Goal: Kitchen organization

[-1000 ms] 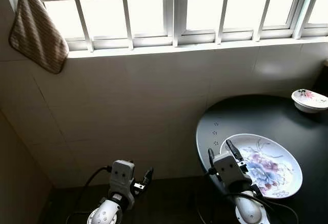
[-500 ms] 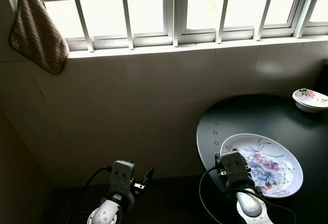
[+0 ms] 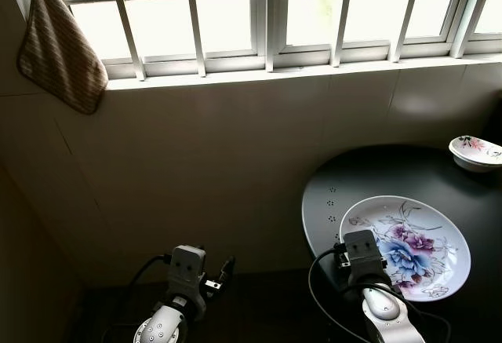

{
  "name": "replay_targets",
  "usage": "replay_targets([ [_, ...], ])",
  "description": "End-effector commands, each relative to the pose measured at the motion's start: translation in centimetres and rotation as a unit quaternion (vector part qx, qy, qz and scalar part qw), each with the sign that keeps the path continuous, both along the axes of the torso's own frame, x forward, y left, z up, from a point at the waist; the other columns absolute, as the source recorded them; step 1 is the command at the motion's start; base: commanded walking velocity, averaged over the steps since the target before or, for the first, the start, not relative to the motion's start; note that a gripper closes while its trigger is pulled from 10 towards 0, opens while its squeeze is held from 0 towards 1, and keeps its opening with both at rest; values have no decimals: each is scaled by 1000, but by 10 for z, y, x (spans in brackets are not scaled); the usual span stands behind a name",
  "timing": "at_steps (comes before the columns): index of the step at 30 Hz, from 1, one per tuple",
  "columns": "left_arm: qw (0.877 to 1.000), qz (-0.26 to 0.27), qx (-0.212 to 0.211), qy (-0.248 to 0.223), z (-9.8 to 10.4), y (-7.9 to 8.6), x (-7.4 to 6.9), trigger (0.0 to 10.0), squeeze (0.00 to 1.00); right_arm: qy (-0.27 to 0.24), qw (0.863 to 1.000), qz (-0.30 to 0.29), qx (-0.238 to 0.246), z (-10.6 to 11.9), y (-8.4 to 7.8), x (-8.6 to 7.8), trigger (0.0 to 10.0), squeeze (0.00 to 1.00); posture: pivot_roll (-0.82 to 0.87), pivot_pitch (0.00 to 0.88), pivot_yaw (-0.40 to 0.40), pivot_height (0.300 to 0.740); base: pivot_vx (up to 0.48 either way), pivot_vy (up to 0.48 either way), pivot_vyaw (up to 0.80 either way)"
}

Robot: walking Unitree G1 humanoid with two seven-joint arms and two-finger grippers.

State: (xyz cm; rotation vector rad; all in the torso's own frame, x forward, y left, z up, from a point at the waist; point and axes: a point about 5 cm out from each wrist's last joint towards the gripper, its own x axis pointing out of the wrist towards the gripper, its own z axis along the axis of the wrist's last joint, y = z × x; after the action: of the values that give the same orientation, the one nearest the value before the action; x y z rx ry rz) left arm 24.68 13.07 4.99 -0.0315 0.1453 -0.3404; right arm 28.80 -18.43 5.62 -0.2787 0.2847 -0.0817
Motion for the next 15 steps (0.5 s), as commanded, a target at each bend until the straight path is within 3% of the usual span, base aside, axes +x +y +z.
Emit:
replay_targets([
  [1, 1000, 2, 1, -3, 2, 3, 1, 10000, 0, 36, 999, -19, 26, -10, -3, -3, 9176, 0, 39, 0, 43, 740, 0, 0, 0],
  [3, 1000, 2, 2, -3, 2, 3, 1, 10000, 0, 42, 998, -22, 37, -11, -3, -3, 9176, 0, 39, 0, 44, 740, 0, 0, 0],
  [4, 1000, 2, 2, -3, 2, 3, 1, 10000, 0, 38, 998, -23, 39, -10, -3, -2, 8627, 0, 40, 0, 44, 740, 0, 0, 0],
  [5, 1000, 2, 2, -3, 2, 4, 1, 10000, 0, 35, 998, -20, 39, -9, -2, -2, 4902, 0, 41, 0, 45, 740, 0, 0, 0],
  [6, 1000, 2, 2, -3, 2, 4, 1, 10000, 0, 35, 998, -20, 39, -9, -2, -2, 4902, 0, 41, 0, 45, 740, 0, 0, 0],
  [7, 1000, 2, 2, -2, 2, 4, 1, 10000, 0, 32, 999, -13, 35, -8, 0, -2, 3490, 0, 41, 0, 46, 740, 0, 0, 0],
  [8, 1000, 2, 2, -2, 2, 4, 1, 10000, 0, 31, 999, -11, 33, -8, 0, -2, 3490, 0, 41, 0, 46, 740, 0, 0, 0],
  [9, 1000, 1, 3, -2, 2, 4, 1, 10000, 0, 29, 999, -11, 31, -7, 0, -2, 0, 0, 41, 0, 46, 740, 0, 0, 0],
  [15, 1000, 1, 2, -2, 2, 3, 1, 10000, 0, 23, 1000, -1, 20, -4, 2, -2, 0, 0, 42, 0, 47, 740, 0, 0, 0],
])
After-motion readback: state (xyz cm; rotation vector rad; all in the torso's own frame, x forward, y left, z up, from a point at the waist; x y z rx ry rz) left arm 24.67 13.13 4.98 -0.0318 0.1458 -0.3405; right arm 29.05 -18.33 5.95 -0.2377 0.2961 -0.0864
